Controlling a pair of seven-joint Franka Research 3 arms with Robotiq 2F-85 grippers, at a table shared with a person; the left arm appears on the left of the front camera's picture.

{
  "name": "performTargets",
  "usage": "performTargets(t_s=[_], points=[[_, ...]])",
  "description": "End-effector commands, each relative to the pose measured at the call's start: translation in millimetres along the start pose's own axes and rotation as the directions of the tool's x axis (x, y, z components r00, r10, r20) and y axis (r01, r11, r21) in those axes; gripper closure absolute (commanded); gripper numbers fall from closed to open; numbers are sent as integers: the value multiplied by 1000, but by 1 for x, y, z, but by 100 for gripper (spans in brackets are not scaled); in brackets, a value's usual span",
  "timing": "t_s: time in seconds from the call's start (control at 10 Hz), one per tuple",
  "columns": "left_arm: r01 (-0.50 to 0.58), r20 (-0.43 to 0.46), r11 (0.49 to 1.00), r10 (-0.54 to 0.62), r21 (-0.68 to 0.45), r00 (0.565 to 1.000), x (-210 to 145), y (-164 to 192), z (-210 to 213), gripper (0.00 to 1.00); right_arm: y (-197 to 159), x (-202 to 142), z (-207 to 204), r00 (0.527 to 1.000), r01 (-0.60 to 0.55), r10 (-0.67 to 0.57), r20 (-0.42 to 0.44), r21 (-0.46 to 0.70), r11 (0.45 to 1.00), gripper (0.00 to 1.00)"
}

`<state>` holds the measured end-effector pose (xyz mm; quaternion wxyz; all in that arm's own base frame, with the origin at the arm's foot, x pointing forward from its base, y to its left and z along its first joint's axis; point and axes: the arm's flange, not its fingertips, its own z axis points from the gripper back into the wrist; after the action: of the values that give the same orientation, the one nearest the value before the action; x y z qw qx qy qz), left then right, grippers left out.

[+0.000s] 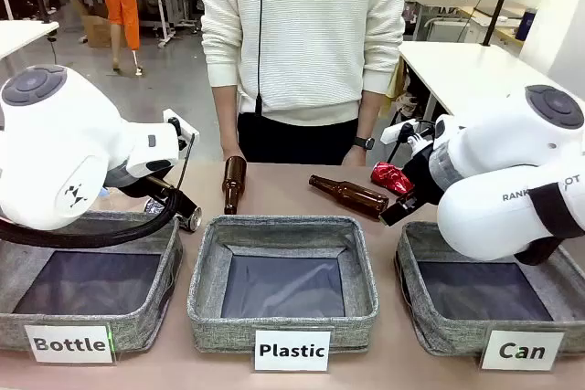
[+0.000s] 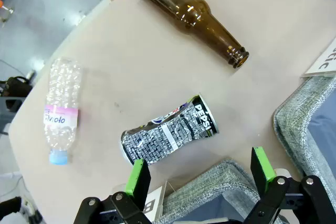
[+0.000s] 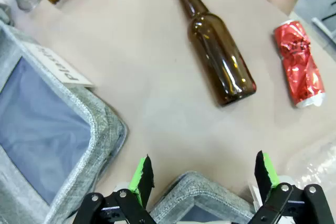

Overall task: Sort the can waste into the basket.
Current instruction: Pick up the can waste from the table and place it in the right Fabric basket.

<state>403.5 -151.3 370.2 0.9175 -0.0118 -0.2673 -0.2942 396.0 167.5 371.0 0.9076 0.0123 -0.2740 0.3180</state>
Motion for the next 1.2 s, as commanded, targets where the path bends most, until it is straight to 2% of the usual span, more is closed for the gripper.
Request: performTargets(t_s=[0.0, 1.1], points=[[0, 0, 1000, 0, 0, 1000, 0, 0, 0, 0, 0, 0, 0, 1000, 0, 0, 0, 0, 1000, 0], [0, 0, 1000, 0, 0, 1000, 0, 0, 0, 0, 0, 0, 0, 1000, 0, 0, 0, 0, 1000, 0]])
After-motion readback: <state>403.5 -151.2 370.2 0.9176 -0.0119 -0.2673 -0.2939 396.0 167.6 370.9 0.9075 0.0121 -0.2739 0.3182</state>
